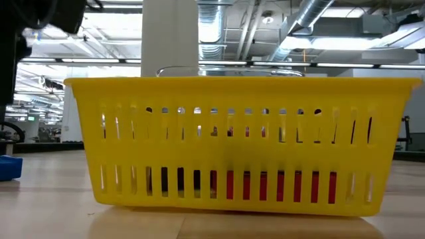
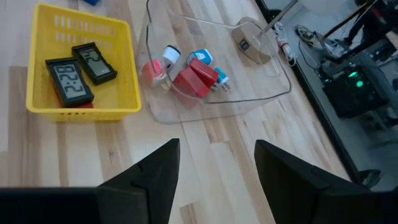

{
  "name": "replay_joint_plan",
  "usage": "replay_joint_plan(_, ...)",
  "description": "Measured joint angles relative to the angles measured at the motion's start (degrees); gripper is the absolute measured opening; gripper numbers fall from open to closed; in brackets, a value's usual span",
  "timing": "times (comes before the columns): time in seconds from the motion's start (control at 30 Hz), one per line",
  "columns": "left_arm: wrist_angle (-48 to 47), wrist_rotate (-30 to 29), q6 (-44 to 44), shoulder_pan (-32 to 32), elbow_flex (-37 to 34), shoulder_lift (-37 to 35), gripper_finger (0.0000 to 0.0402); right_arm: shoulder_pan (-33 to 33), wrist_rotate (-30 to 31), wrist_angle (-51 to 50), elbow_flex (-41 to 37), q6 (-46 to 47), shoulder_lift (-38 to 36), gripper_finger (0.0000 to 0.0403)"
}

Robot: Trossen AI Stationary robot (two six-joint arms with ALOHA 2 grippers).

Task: Pick & Place Office items
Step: Put the blue digital clock into the yellow bin

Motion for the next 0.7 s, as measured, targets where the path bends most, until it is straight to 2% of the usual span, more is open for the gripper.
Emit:
replay_joint_plan(0.3,16.4,2.3,-6.3,-1.4,-0.3,8.4,0.0259,0.7,-0.3,0.0,0.0,-5.4,-0.3,0.0201)
replay_joint_plan(0.53,16.0,1.5,-16.7,-4.6,1.9,12.7,0.0261,3.7,-0.3,0.0,0.0,-8.5,-0.4,0.0201)
replay_joint_plan(0.7,16.2,1.4,-19.6,-5.1,5.0,16.6,0.0252,5.9,0.6,0.0,0.0,-9.1,-0.4,0.0201)
